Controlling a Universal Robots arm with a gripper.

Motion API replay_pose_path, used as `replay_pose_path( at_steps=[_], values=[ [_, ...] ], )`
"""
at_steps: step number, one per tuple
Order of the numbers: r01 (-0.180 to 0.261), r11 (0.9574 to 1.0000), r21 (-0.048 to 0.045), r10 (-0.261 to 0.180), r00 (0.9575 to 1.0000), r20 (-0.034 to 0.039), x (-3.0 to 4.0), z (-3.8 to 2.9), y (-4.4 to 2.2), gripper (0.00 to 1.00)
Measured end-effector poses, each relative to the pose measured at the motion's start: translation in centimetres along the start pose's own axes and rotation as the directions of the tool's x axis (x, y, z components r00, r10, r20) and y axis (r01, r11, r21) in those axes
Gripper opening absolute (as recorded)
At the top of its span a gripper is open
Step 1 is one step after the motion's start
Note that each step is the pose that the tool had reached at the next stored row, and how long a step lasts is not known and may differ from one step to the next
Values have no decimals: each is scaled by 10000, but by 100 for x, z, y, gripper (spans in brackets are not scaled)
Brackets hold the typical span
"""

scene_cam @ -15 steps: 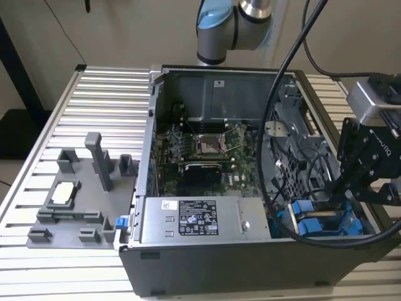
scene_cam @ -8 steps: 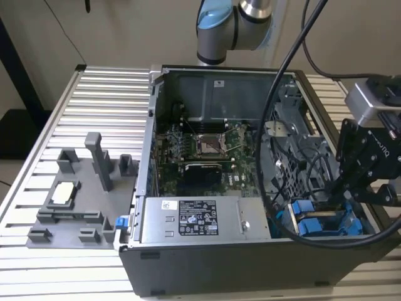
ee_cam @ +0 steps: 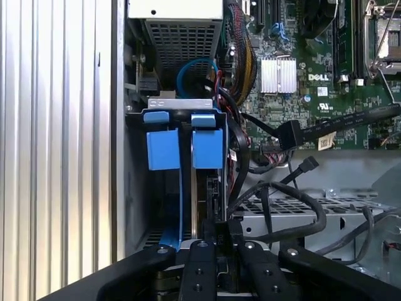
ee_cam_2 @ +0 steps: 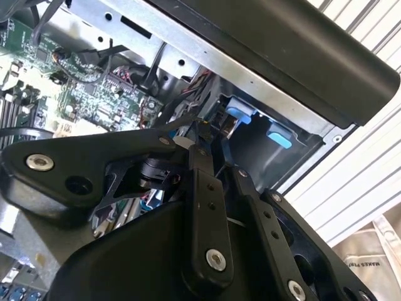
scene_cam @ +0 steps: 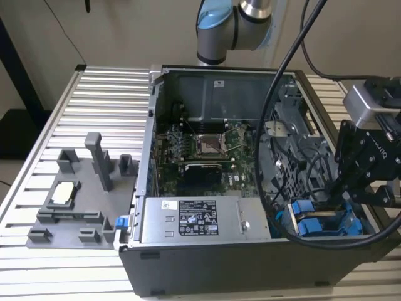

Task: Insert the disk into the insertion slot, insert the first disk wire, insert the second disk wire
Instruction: 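Insert the first disk wire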

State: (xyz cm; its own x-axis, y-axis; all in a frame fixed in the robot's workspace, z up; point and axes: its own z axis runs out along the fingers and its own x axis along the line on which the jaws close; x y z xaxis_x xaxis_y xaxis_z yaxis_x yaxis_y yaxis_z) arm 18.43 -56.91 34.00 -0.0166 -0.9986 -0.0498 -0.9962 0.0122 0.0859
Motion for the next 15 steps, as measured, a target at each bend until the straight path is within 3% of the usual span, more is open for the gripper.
replay_pose_path(
  at_steps=[15],
  values=[
    [-1, 10000, 0, 1, 10000, 0, 4, 79, -6, 19]
  ],
)
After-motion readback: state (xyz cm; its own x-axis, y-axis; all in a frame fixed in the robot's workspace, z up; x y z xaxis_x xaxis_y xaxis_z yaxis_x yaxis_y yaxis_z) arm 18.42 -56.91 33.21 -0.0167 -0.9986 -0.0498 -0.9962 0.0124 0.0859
